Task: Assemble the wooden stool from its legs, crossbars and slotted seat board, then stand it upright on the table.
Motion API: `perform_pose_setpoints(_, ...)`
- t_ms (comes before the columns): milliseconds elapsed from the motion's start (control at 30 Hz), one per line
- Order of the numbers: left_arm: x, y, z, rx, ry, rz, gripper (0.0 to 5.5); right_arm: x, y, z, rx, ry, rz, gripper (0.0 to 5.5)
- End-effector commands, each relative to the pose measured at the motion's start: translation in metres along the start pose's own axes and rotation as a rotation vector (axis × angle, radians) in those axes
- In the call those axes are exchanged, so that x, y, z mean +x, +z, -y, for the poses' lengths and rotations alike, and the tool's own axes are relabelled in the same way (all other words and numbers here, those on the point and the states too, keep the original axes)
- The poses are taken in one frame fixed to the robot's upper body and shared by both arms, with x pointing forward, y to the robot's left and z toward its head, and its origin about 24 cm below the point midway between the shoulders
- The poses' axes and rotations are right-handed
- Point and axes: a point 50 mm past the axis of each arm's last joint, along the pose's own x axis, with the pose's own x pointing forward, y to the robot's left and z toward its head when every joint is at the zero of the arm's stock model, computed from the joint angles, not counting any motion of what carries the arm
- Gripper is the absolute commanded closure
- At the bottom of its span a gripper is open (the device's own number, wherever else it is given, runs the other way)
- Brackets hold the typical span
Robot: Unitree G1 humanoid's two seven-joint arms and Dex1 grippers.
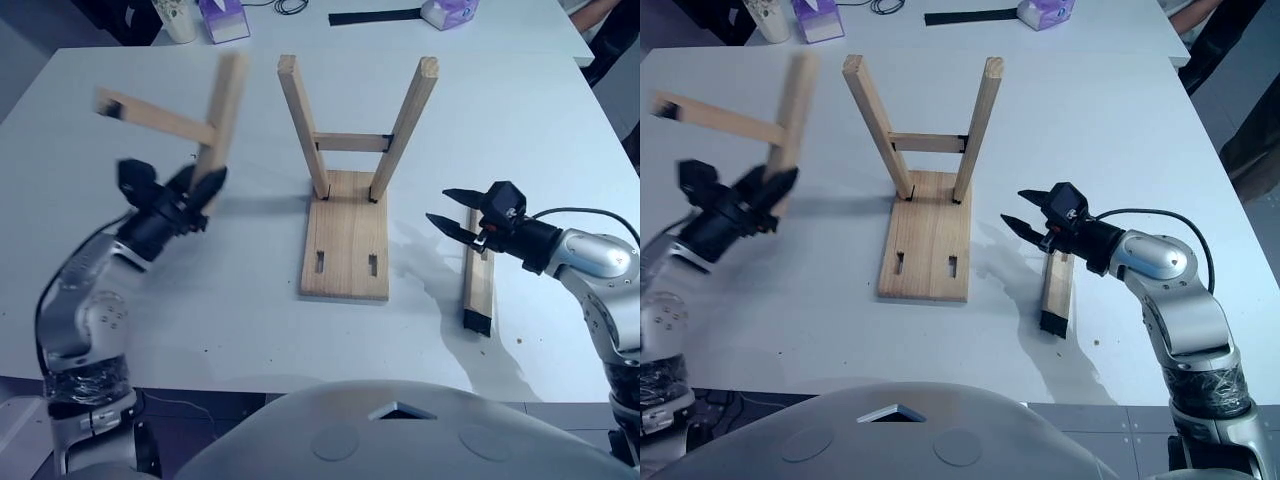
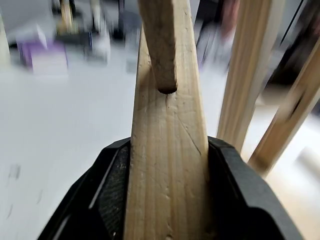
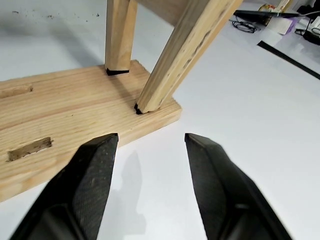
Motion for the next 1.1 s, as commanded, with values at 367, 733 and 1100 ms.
perform_pose_setpoints(367, 0.013, 0.060, 0.112, -0.059, -0.797, 0.066, 3.48, -0.003, 0.117, 0.003, 0.270, 0.522, 0.506, 2.63)
perform_pose_setpoints(733, 0.021, 0.024, 0.125, -0.108, -0.877, -0.054, 3.48, 0.018, 0.143, -0.004, 0.329, 0.743, 0.451, 2.14)
perform_pose_setpoints(1100, 0.022, 0.010, 0.119, -0.079, -0.870, -0.099, 3.48, 0.023, 0.149, -0.017, 0.286, 0.830, 0.428, 2.14)
